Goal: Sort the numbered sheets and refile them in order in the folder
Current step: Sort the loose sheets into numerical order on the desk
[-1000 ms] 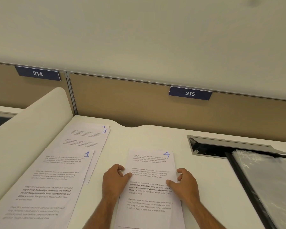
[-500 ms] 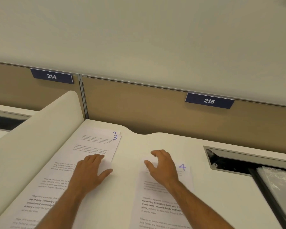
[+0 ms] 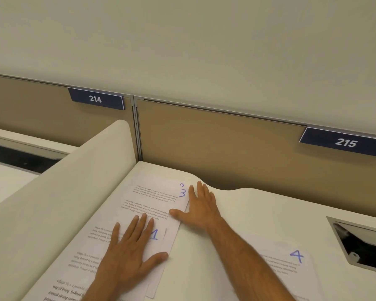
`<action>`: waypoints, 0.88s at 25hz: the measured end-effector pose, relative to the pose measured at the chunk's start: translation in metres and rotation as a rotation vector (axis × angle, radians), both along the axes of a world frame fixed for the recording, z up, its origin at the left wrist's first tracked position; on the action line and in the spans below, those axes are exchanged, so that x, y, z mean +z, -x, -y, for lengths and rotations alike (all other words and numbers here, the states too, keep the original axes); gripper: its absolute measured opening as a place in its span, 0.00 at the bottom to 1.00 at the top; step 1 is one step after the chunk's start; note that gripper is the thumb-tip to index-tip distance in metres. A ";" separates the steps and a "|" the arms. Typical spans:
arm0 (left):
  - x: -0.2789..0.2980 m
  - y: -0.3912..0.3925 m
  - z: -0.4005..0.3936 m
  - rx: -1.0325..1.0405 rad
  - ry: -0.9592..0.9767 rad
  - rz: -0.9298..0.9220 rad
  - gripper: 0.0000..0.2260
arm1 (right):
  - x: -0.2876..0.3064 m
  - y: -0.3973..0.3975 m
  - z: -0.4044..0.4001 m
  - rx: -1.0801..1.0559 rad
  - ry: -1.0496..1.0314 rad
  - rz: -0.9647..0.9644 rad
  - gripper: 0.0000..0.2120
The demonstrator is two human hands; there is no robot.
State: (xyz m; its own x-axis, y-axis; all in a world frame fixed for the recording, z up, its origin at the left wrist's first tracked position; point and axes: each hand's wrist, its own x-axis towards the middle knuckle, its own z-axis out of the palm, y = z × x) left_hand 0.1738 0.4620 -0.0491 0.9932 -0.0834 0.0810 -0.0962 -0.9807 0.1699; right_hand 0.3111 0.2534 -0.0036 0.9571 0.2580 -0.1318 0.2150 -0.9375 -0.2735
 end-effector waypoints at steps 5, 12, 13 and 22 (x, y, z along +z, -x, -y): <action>0.000 -0.002 -0.002 -0.002 -0.020 0.031 0.42 | -0.011 0.003 -0.008 0.042 -0.095 0.040 0.46; 0.008 0.001 0.000 0.001 0.027 -0.049 0.44 | -0.001 0.022 -0.040 -0.236 -0.678 0.025 0.12; 0.011 0.001 -0.001 0.000 0.033 -0.053 0.45 | 0.003 0.024 -0.041 -0.249 -0.710 0.027 0.11; 0.014 0.009 -0.006 -0.039 0.054 -0.058 0.44 | 0.072 0.018 -0.004 -0.333 -0.968 0.155 0.03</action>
State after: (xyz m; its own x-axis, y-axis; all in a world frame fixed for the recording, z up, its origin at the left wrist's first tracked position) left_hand 0.1645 0.4675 -0.0347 0.9924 -0.1193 0.0290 -0.1228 -0.9656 0.2292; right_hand 0.2928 0.2572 0.0682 0.9882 -0.0928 0.1221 0.0825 -0.3492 -0.9334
